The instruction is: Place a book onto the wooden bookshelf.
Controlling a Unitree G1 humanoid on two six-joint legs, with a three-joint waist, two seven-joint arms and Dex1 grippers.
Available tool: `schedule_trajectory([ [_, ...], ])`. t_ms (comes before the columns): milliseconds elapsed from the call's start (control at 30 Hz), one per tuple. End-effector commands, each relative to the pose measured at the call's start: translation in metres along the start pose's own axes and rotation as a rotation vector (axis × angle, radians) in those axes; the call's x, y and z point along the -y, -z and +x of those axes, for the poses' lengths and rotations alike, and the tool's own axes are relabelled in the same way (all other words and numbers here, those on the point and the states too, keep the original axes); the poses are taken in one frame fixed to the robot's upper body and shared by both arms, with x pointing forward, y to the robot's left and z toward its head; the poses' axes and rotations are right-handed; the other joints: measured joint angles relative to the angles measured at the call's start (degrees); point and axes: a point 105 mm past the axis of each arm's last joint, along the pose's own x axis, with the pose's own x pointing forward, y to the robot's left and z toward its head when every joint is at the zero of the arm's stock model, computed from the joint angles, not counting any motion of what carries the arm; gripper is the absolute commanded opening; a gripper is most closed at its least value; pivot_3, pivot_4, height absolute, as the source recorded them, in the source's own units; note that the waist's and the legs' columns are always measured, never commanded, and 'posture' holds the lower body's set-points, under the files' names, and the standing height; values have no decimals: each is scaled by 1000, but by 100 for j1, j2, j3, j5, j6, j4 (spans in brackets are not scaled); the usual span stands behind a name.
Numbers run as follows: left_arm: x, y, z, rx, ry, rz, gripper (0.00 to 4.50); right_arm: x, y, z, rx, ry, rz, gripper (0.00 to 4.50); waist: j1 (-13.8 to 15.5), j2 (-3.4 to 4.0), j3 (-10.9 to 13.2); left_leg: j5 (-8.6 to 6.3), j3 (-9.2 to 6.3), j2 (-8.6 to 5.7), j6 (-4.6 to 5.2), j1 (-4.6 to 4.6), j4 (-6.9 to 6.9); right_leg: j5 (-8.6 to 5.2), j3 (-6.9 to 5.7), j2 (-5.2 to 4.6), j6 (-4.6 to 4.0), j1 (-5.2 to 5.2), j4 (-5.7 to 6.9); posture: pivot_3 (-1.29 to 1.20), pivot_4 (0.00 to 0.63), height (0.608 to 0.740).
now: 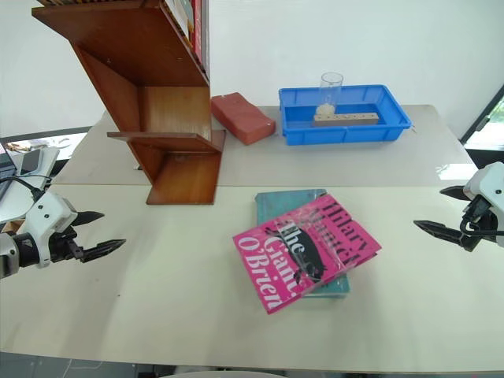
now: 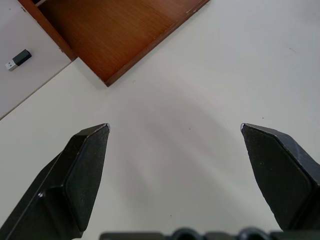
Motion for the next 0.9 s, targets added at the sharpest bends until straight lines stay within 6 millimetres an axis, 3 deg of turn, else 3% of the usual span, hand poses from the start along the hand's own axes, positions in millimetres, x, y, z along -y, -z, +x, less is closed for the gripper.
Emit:
schedule_trajectory([
  [33, -3, -6, -6, 20, 0, 27, 4500, 5, -10, -4, 24, 30, -40, 4460, -1, 0, 0, 0, 0, 0, 0, 0, 0, 0, 0, 0, 0, 0, 0, 0, 150, 649],
  [133, -4, -1, -7, 13, 27, -14, 4500, 5, -7, -3, 13, 36, -41, 4460, -4, 2, -1, 0, 0, 0, 0, 1, 0, 0, 0, 0, -1, 0, 0, 0, 150, 649],
  [367, -5, -11, -8, 61, 69, -35, 4500, 3, -3, -3, 1, 38, -37, 4460, 10, 2, -1, 0, 0, 0, 0, 1, 1, 0, -2, 0, -1, 1, 0, 0, 150, 649],
  [467, -1, -19, 1, 99, 112, -72, 4500, 0, -5, -3, 16, 30, -20, 4460, 3, 1, -1, 0, -1, 0, 0, 1, 1, 0, -1, 0, 0, 1, 0, 0, 150, 649],
  [567, 13, -35, 19, 166, 207, -133, 4500, -10, -13, -4, 41, 12, -10, 3644, 23, 11, -7, 0, -1, -1, 0, 1, 2, 0, -1, 0, 1, 7, 0, 0, 150, 649],
  [767, 39, -81, 59, 316, 410, -283, 4500, -47, -30, -18, 41, -67, -17, 1585, 71, 7, -11, 1, -32, -2, 1, -2, 10, 1, -23, 8, 3, 26, -2, 0, 150, 649],
  [900, 59, -104, 86, 349, 561, -363, 4500, -75, -14, -23, -53, -147, -15, 229, 60, 1, -17, 1, -80, -17, 1, 1, 9, 1, -39, 16, 6, 47, -14, 0, 150, 649],
])
